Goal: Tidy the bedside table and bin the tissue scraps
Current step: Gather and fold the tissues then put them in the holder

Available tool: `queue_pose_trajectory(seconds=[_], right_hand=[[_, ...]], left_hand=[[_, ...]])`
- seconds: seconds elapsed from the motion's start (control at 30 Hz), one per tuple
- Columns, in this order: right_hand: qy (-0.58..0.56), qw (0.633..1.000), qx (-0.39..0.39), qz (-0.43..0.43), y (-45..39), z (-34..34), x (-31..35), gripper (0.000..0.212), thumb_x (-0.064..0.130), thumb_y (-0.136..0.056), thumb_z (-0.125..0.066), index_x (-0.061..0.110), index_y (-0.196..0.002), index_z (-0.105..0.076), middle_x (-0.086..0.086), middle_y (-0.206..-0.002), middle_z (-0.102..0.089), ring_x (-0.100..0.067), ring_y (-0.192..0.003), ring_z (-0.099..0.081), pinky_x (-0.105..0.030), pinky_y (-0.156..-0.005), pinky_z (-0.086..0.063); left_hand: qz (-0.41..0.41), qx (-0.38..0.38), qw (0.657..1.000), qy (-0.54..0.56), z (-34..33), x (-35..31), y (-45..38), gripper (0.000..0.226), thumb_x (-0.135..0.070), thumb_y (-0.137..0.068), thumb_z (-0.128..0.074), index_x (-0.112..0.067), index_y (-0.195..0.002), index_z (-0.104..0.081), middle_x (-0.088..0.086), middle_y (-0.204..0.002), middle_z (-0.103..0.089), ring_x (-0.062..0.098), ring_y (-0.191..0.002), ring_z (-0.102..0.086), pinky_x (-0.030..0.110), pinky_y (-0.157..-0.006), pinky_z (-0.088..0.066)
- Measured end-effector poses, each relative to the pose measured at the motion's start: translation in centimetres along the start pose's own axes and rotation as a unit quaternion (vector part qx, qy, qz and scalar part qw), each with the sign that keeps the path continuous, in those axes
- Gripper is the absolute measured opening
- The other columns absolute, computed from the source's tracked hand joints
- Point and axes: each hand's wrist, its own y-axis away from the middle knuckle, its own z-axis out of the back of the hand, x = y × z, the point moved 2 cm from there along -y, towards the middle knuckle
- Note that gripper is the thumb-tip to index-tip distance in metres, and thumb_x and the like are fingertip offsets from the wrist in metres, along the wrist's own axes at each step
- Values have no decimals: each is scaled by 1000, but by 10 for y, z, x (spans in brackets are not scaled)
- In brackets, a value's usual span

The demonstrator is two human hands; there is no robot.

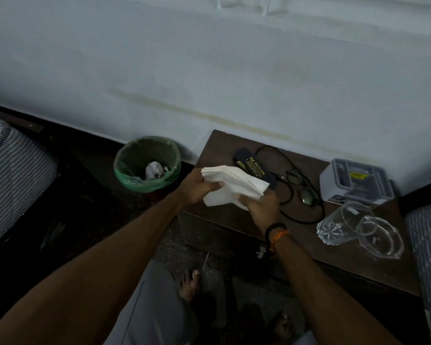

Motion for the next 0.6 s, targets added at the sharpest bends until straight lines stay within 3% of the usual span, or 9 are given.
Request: queue_pose_trajectory(seconds=[0.1, 0.27, 0.4, 0.6], right_hand=[[-5, 999, 17, -35, -3, 3, -6, 43, 19, -75, -83, 24, -115, -68, 2, -111, -71, -19, -105, -67, -42, -92, -54], [-73, 995, 33, -52, -12, 13, 7, 28, 12, -86, -73, 10, -113, -68, -5, -110, -72, -27, -103, -69, -46, -88, -57], [-153, 984, 51, -74, -14, 16, 14, 32, 8, -85, -72, 11, -117, -66, -5, -115, -71, -27, -106, -68, -45, -90, -56], [-201, 976, 54, -72, -10, 22, 12, 46, 10, -85, -73, 12, -129, -60, -6, -123, -69, -26, -111, -66, -42, -92, -55]], left_hand=[[53, 21, 998, 26, -2, 8, -1, 53, -40, -71, -79, -19, -118, -68, 1, -117, -71, 19, -112, -66, 41, -97, -53], [107, 8, 986, 130, 0, -6, -11, 27, -14, -87, -70, -12, -113, -67, 8, -117, -70, 24, -104, -67, 37, -86, -56], [139, 23, 968, 207, -5, -9, -8, 30, -8, -86, -67, -10, -116, -68, 8, -112, -73, 27, -101, -69, 37, -77, -58], [160, 91, 945, 271, -25, -9, -3, 40, -3, -85, -63, -11, -124, -64, 13, -120, -69, 33, -110, -65, 46, -90, -56]])
